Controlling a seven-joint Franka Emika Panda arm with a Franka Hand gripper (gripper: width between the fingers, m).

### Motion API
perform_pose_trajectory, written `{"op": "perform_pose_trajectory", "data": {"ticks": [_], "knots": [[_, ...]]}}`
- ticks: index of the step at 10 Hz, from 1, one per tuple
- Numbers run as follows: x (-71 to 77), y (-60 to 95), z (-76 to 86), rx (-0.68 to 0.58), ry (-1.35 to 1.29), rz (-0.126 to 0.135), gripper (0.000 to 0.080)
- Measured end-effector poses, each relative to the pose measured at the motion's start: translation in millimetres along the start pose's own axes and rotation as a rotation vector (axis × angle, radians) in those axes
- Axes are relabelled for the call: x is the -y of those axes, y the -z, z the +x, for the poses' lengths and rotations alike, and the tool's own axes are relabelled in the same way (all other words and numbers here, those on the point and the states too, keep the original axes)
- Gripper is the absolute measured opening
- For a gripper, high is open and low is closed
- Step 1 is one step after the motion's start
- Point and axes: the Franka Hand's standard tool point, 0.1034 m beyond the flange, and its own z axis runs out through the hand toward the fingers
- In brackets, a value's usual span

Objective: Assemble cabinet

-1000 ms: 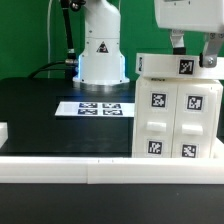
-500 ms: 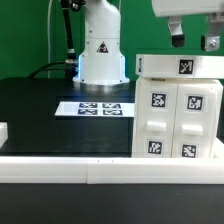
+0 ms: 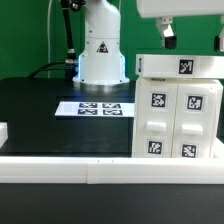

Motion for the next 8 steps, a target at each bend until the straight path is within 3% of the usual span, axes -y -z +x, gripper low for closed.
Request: {"op": "perform_pose_trajectory", "data": {"ticks": [6, 8], "knots": [[-0.1, 0.8, 0.6, 0.001, 0.420, -0.001, 0.0797], [-1.4, 0.5, 1.7, -0.008, 0.665, -0.017, 0.0797]]}}
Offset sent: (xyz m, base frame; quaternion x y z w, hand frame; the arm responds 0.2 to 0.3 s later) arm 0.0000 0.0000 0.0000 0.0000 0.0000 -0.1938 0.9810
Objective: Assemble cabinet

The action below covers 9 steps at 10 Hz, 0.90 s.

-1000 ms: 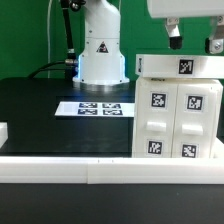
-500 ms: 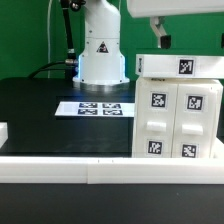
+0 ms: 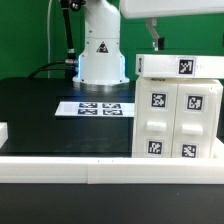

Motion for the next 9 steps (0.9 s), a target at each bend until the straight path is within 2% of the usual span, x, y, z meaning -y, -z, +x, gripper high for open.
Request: {"op": "perform_pose_trajectory", "data": {"ticks": [3, 5, 9], "knots": [[-0.7, -2.7, -0.9, 0.006, 0.356, -0.008, 0.0797], [-0.1, -3.9, -2.1, 0.012, 0.570, -0.035, 0.0797], [-4.4, -3.8, -0.9, 0.017, 0.799, -0.045, 0.0797]]}}
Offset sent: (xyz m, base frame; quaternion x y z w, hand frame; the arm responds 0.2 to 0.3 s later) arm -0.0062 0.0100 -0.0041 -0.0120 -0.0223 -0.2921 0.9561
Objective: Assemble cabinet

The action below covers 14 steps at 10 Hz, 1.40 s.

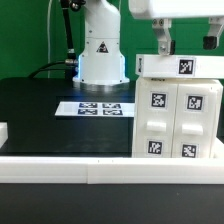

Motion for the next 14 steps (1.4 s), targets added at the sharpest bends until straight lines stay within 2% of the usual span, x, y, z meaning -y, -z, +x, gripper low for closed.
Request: {"op": "perform_pose_trajectory", "data": {"ticks": [5, 8, 10, 14], "knots": [[-5.4, -6.4, -5.6, 0.030, 0.502, -0.028, 0.0797], [-9.1, -7.1, -8.0, 0.045, 0.702, -0.033, 0.0797], [-10.9, -9.7, -10.5, 0.053, 0.793, -0.031, 0.0797], [-10.4, -17.6, -12.6, 0.062, 0.782, -0.023, 0.0797]]}}
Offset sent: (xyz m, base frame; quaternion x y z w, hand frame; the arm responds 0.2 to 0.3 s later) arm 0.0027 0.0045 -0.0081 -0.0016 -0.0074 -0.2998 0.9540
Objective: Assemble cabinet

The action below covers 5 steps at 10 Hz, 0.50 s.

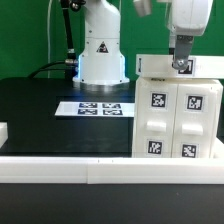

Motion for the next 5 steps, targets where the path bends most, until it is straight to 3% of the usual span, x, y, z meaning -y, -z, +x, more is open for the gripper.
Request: {"op": "perform_pose_trajectory", "data": {"ticks": [2, 5], "knots": [[-0.5, 0.1, -1.4, 0.001, -0.002, -0.001, 0.0554], [-0.8, 0.0, -2.6, 0.005, -0.034, -0.001, 0.0557]]}}
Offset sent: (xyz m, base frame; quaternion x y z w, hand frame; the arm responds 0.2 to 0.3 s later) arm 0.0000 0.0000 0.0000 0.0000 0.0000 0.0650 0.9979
